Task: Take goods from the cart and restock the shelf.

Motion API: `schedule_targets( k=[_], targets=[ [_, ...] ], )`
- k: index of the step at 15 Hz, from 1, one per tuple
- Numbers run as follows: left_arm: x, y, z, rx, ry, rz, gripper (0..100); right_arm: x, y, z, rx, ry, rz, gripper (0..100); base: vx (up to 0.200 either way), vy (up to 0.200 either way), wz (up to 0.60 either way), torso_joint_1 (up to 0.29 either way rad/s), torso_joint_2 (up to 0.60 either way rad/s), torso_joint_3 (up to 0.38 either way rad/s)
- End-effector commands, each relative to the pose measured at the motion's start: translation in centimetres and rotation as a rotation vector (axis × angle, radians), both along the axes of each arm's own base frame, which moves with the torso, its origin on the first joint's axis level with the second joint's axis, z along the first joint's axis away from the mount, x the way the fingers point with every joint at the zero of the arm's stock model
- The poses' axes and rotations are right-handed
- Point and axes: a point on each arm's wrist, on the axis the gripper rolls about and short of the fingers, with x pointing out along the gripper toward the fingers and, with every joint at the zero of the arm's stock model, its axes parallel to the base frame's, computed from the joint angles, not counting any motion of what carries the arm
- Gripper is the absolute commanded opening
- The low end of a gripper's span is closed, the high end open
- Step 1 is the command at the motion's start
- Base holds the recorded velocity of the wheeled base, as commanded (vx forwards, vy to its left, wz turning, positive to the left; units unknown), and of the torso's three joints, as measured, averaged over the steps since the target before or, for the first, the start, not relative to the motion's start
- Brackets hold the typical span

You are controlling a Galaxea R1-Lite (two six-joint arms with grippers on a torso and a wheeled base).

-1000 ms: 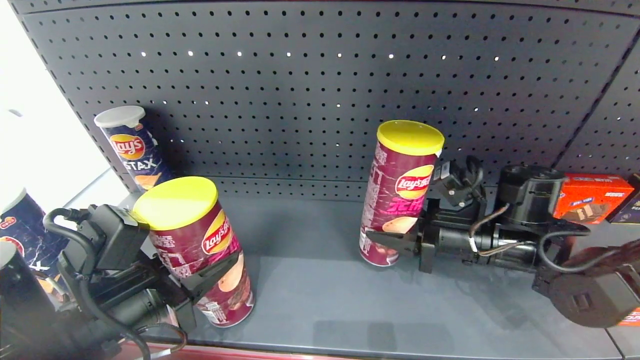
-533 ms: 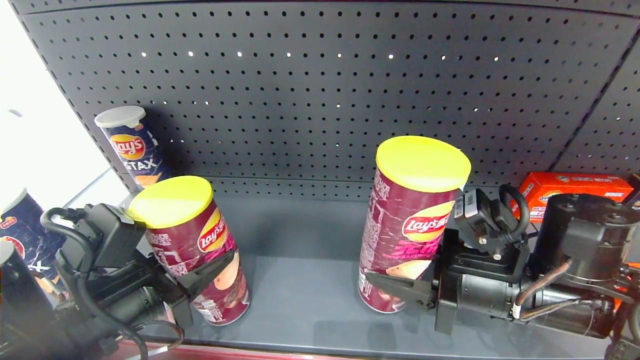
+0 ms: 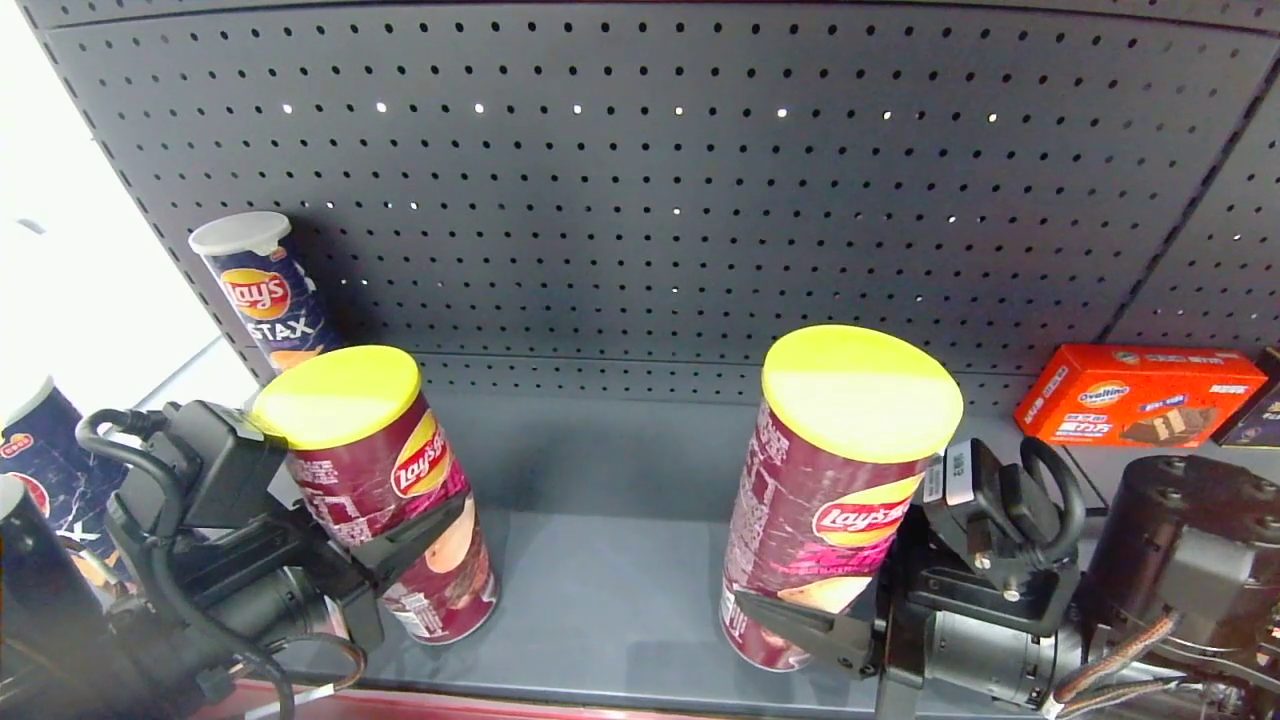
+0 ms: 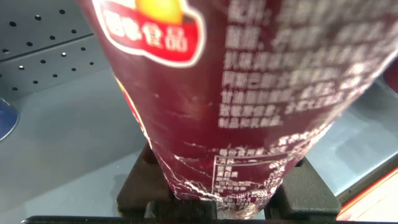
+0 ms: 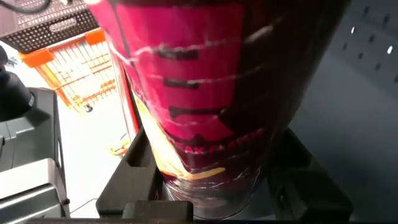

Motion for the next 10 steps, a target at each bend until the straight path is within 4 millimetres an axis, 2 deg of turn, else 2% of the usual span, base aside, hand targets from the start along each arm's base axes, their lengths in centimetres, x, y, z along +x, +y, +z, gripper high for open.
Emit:
schedule_targets(
  k=[1,6,10],
  targets=[
    [0.0,0.1,-0.1,0.002,0.005,0.007,0,0.1,0.1,-1.3,-0.026,0.036,-0.001,0,0.000,0.000,0.00,0.000,0.00,0.000],
    [0.2,0.3,0.0,0.000,0.001,0.021,0,1.2,0.4,-3.0,-0.030,0.063,-0.050,0,0.000,0.000,0.00,0.000,0.00,0.000],
    [0.1,0.4,-0.1,0.001,0.004,0.024,0,1.6,0.2,-3.2,-0.032,0.066,-0.069,0,0.000,0.000,0.00,0.000,0.00,0.000]
  ],
)
